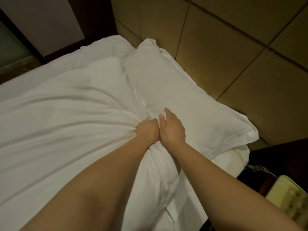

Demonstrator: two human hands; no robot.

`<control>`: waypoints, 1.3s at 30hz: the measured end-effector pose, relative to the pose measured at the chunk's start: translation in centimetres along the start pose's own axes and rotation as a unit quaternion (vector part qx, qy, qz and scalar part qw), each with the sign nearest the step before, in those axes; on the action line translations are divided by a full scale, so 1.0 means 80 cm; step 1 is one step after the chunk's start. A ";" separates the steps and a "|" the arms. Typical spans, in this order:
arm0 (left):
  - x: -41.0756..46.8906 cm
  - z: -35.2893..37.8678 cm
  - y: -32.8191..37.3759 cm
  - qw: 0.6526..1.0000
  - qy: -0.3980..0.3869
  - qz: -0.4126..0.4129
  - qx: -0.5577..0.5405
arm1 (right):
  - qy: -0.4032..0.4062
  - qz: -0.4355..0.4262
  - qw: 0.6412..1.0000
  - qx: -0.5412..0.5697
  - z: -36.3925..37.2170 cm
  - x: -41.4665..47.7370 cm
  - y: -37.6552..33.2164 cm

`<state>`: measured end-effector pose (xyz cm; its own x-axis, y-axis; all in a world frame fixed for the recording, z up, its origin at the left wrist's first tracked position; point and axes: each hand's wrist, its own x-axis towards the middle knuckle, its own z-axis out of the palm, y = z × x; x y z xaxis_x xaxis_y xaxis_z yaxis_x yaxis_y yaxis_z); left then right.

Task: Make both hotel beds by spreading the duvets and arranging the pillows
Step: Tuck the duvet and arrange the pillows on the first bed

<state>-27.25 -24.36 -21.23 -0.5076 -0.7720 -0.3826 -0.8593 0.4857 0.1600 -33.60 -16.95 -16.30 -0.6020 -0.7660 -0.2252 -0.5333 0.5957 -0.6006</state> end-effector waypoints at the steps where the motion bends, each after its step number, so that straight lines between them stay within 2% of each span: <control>1: -0.007 -0.005 -0.003 1.000 -0.004 0.023 -0.013 | 0.024 0.009 1.000 -0.005 -0.007 -0.013 -0.003; 3: -0.026 -0.027 -0.010 0.993 -0.018 0.091 -0.073 | 0.044 0.018 0.998 -0.049 -0.015 -0.044 -0.008; 6: -0.058 -0.072 -0.031 0.971 -0.090 0.158 -0.156 | 0.039 0.059 0.992 -0.107 -0.011 -0.088 -0.018; 8: -0.071 -0.089 -0.048 0.968 -0.103 0.196 -0.118 | 0.047 0.077 0.988 -0.126 -0.005 -0.106 -0.036; 10: -0.080 -0.099 -0.062 0.965 -0.079 0.242 -0.054 | 0.049 0.072 0.988 -0.124 0.004 -0.117 -0.065; 12: -0.085 -0.104 -0.079 0.954 -0.024 0.298 0.025 | 0.048 0.058 0.989 -0.129 0.019 -0.127 -0.089; 13: -0.086 -0.108 -0.089 0.940 0.032 0.332 0.071 | 0.041 0.051 0.988 -0.137 0.026 -0.130 -0.095; 15: -0.084 -0.117 -0.119 0.888 0.181 0.394 0.151 | 0.017 0.047 0.987 -0.150 0.042 -0.126 -0.091; 16: -0.085 -0.123 -0.137 0.862 0.249 0.405 0.177 | 0.008 0.055 0.987 -0.152 0.047 -0.121 -0.083; 17: -0.088 -0.129 -0.155 0.851 0.296 0.389 0.193 | 0.004 0.067 0.986 -0.153 0.053 -0.114 -0.073; 19: -0.090 -0.143 -0.189 0.880 0.310 0.302 0.197 | 0.006 0.092 0.982 -0.164 0.064 -0.097 -0.050; 22: -0.070 -0.142 -0.209 0.933 0.234 0.190 0.197 | 0.026 0.118 0.974 -0.191 0.081 -0.069 -0.021; 31: 0.086 -0.034 -0.173 0.967 0.091 0.192 0.138 | 0.022 0.162 0.962 -0.219 0.138 0.023 0.055; 39: 0.137 0.017 -0.182 0.970 0.087 0.191 0.120 | -0.014 0.192 0.957 -0.218 0.173 0.059 0.075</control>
<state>-20.22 -39.28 -29.01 -0.8070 -0.5641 -0.1748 -0.5776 0.8156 0.0350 -31.39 -20.31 -31.59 -0.7906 -0.4726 -0.3892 -0.4767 0.8741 -0.0930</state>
